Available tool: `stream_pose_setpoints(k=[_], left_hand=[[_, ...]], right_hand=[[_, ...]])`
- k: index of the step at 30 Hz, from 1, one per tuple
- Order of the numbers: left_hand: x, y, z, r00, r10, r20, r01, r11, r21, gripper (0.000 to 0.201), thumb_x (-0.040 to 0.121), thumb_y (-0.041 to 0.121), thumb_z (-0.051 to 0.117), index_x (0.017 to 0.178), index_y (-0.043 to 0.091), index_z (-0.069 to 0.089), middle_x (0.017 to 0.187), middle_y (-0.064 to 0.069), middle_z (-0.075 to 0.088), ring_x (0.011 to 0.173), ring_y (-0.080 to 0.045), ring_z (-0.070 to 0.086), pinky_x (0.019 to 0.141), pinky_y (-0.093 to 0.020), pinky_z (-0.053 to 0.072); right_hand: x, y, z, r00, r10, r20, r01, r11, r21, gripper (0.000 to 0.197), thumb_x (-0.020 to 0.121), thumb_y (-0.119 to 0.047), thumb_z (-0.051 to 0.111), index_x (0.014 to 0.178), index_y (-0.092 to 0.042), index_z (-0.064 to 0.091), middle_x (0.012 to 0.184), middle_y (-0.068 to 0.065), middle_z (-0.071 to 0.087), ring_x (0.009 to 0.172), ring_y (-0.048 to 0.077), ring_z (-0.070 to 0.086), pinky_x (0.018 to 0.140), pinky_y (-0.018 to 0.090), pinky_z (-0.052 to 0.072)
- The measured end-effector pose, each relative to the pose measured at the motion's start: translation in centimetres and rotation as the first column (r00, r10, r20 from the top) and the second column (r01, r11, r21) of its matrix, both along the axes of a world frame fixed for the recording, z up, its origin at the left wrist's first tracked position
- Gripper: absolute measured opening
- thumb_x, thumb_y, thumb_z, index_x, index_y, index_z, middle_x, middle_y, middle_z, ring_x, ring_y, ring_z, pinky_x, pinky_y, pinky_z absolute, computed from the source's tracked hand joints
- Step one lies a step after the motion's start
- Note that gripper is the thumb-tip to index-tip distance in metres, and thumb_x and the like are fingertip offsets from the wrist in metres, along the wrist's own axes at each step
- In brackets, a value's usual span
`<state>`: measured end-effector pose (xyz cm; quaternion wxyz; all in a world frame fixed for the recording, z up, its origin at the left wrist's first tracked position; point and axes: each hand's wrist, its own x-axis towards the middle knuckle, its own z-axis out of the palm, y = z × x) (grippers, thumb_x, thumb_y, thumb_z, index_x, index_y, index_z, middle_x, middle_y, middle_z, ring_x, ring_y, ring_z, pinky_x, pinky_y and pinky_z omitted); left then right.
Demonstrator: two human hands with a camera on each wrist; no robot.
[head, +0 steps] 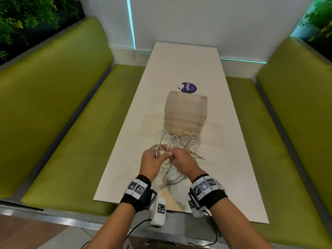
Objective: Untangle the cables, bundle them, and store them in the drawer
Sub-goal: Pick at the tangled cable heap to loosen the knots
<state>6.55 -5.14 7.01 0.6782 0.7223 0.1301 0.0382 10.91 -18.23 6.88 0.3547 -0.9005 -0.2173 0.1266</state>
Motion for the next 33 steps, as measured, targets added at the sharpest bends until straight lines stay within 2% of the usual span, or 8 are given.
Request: stream_pose_setpoints(k=[5, 9, 13, 19, 22, 26, 30, 33], left_hand=[[-0.1, 0.0, 0.0, 1.000, 0.017, 0.000, -0.017, 1.000, -0.013, 0.013, 0.086, 0.022, 0.069, 0.082, 0.010, 0.071, 0.078, -0.012, 0.073, 0.077, -0.028, 0.069, 0.077, -0.044, 0.056], [-0.8, 0.2, 1.9, 0.998, 0.013, 0.055, -0.009, 0.996, -0.090, 0.011, 0.089, 0.014, 0.063, 0.081, 0.008, 0.068, 0.078, -0.001, 0.073, 0.081, -0.014, 0.068, 0.079, -0.024, 0.052], [-2.0, 0.7, 3.7, 0.988, 0.044, 0.148, -0.027, 0.994, -0.110, 0.014, 0.093, 0.008, 0.055, 0.083, 0.001, 0.062, 0.051, 0.018, 0.060, 0.049, 0.007, 0.052, 0.054, -0.006, 0.039], [-1.7, 2.4, 1.8, 0.993, 0.065, 0.096, -0.069, 0.997, 0.040, 0.020, 0.090, 0.027, 0.062, 0.074, 0.016, 0.060, 0.054, 0.017, 0.057, 0.055, 0.002, 0.047, 0.060, -0.015, 0.039], [-0.6, 2.1, -0.4, 1.000, -0.018, -0.022, 0.020, 0.990, 0.141, 0.029, 0.087, 0.042, 0.063, 0.078, 0.015, 0.066, 0.061, 0.010, 0.058, 0.062, -0.009, 0.050, 0.063, -0.026, 0.040], [0.7, 0.3, -1.4, 0.971, -0.166, -0.173, 0.191, 0.971, 0.141, 0.048, 0.082, 0.057, 0.060, 0.082, 0.009, 0.065, 0.074, -0.002, 0.063, 0.069, -0.016, 0.055, 0.070, -0.032, 0.043], [1.5, -0.8, -1.9, 0.960, -0.220, -0.173, 0.259, 0.933, 0.250, 0.027, 0.086, 0.037, 0.065, 0.075, 0.012, 0.062, 0.074, -0.005, 0.066, 0.069, -0.018, 0.059, 0.067, -0.034, 0.045], [1.4, -0.7, -2.3, 0.974, -0.187, -0.128, 0.220, 0.916, 0.335, 0.027, 0.090, 0.035, 0.061, 0.087, 0.008, 0.064, 0.078, -0.008, 0.067, 0.072, -0.023, 0.059, 0.064, -0.032, 0.043]], right_hand=[[0.2, 0.6, -2.0, 1.000, -0.005, 0.024, 0.006, 0.999, -0.037, 0.015, 0.089, -0.012, 0.055, 0.097, -0.010, 0.068, 0.089, 0.008, 0.068, 0.082, 0.023, 0.061, 0.069, 0.032, 0.046], [0.7, 0.5, -3.5, 0.996, -0.038, 0.082, 0.041, 0.998, -0.043, 0.025, 0.087, -0.017, 0.062, 0.112, -0.019, 0.063, 0.099, -0.002, 0.061, 0.086, 0.012, 0.051, 0.072, 0.027, 0.037], [2.1, -0.1, -4.1, 0.987, -0.147, 0.059, 0.144, 0.987, 0.065, 0.020, 0.091, -0.022, 0.059, 0.109, -0.016, 0.067, 0.103, 0.002, 0.061, 0.097, 0.019, 0.058, 0.079, 0.029, 0.041], [2.5, -0.4, -3.6, 0.993, -0.105, 0.062, 0.094, 0.983, 0.157, 0.031, 0.092, -0.007, 0.048, 0.111, -0.016, 0.070, 0.100, 0.001, 0.065, 0.087, 0.004, 0.054, 0.072, 0.013, 0.039], [2.3, -0.2, -4.0, 0.990, -0.092, 0.106, 0.076, 0.986, 0.145, 0.030, 0.092, -0.006, 0.049, 0.110, -0.016, 0.071, 0.091, 0.002, 0.062, 0.083, 0.011, 0.055, 0.070, 0.024, 0.040], [1.7, -0.1, -3.9, 0.981, -0.063, 0.184, 0.032, 0.986, 0.163, 0.036, 0.092, -0.031, 0.041, 0.090, -0.012, 0.071, 0.080, -0.001, 0.052, 0.071, 0.013, 0.049, 0.063, 0.023, 0.033], [1.4, -0.3, -3.2, 0.986, -0.089, 0.141, 0.059, 0.977, 0.206, 0.038, 0.081, -0.040, 0.046, 0.089, -0.015, 0.074, 0.077, -0.009, 0.047, 0.071, 0.006, 0.046, 0.062, 0.009, 0.028], [1.6, -0.6, -3.2, 0.989, -0.097, 0.108, 0.071, 0.972, 0.226, 0.029, 0.088, -0.024, 0.050, 0.103, -0.013, 0.073, 0.082, -0.001, 0.052, 0.076, 0.011, 0.051, 0.069, 0.021, 0.038]])
